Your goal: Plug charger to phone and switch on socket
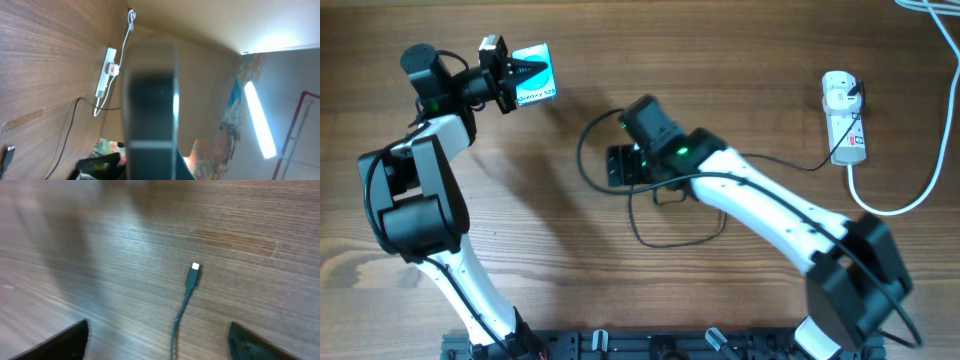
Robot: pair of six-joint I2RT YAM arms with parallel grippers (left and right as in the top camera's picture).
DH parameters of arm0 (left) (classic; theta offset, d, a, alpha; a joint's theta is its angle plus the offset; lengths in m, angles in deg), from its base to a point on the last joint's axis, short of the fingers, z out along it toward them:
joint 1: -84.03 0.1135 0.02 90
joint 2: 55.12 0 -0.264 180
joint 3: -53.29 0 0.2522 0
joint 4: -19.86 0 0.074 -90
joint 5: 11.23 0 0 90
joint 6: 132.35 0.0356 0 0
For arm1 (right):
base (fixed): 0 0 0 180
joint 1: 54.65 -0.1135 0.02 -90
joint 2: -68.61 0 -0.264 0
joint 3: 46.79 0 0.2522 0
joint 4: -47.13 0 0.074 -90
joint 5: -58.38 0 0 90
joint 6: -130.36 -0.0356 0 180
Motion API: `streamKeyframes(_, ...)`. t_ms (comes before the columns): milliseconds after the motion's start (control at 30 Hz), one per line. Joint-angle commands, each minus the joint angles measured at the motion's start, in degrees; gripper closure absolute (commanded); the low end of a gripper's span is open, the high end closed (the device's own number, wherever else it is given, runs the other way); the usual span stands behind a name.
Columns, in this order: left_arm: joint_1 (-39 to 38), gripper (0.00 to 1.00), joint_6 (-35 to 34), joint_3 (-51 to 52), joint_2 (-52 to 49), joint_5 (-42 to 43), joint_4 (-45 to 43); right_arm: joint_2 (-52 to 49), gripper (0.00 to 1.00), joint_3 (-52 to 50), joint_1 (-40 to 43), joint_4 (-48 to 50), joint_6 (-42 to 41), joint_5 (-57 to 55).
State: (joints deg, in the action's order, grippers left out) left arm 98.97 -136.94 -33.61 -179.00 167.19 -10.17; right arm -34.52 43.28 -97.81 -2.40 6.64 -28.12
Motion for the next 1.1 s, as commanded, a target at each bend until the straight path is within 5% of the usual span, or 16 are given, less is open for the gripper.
streamKeyframes(0, -0.2, 0.96, 1.4, -1.2, 0.0, 1.6, -1.9, -6.7, 0.06, -0.7, -3.6, 0.2, 0.2, -7.8)
streamKeyframes(133, -0.2, 0.96, 1.4, -1.2, 0.0, 1.5, -1.9, -10.8, 0.10, -0.7, -4.5, 0.3, -2.8, -11.1)
streamKeyframes(633, -0.2, 0.96, 1.4, -1.2, 0.0, 1.6, -1.9, -16.5, 0.57, -0.6, -4.6, 2.3, -3.8, -16.8)
streamKeyframes(1067, -0.2, 0.96, 1.4, -1.2, 0.0, 1.6, -1.9, -20.0, 0.72, -0.2, -4.1, 2.3, -4.3, -16.7)
